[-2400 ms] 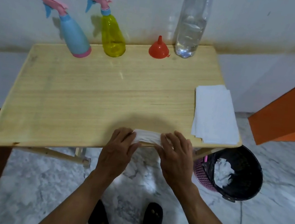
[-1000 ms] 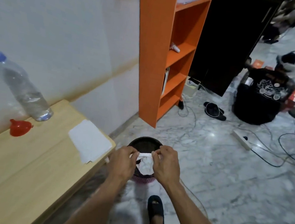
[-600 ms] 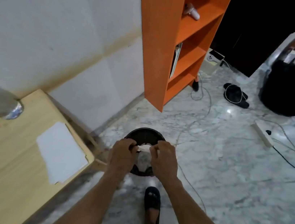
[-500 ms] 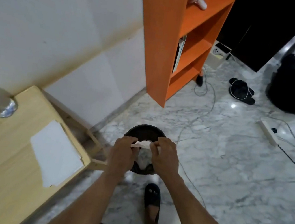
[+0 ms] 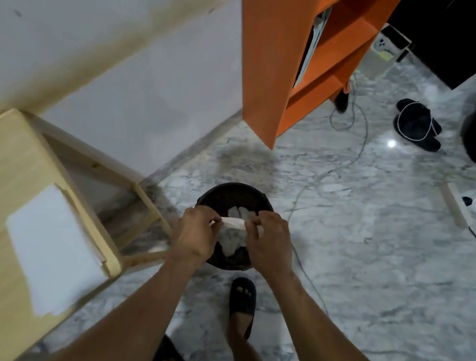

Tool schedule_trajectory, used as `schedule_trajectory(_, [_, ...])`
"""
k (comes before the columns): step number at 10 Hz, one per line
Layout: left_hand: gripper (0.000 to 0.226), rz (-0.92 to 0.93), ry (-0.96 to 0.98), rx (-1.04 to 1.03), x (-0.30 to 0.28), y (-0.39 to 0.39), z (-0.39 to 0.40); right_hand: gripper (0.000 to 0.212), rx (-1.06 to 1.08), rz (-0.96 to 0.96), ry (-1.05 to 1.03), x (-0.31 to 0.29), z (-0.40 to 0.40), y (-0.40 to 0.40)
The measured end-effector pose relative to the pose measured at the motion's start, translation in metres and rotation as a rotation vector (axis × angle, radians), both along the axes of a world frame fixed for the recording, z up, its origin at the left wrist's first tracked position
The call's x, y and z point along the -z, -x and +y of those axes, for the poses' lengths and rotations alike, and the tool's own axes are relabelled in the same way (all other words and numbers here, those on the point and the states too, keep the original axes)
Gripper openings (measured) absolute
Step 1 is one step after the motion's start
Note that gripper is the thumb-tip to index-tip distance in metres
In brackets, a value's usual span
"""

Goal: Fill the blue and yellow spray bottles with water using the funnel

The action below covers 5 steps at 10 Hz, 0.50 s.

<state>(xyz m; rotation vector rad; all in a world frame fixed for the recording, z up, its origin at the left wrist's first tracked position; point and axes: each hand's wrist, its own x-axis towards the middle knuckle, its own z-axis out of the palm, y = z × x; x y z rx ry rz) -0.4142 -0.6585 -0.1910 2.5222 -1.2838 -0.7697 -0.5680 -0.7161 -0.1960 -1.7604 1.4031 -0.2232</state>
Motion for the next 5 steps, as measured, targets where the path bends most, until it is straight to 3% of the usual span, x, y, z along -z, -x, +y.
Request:
schedule_trajectory(2, [0.04,0.064,-0.007,-0.033,0.006,0.001,-0.006,0.046,-0.009,0.093,-0.059,0.005,-0.009,-0.002])
schedule_trajectory(5, [0.043,0.122,-0.013,-0.117,-0.004,0.001,-0.008,0.044,0.005,0.053,-0.074,-0.014,-0.013,0.001])
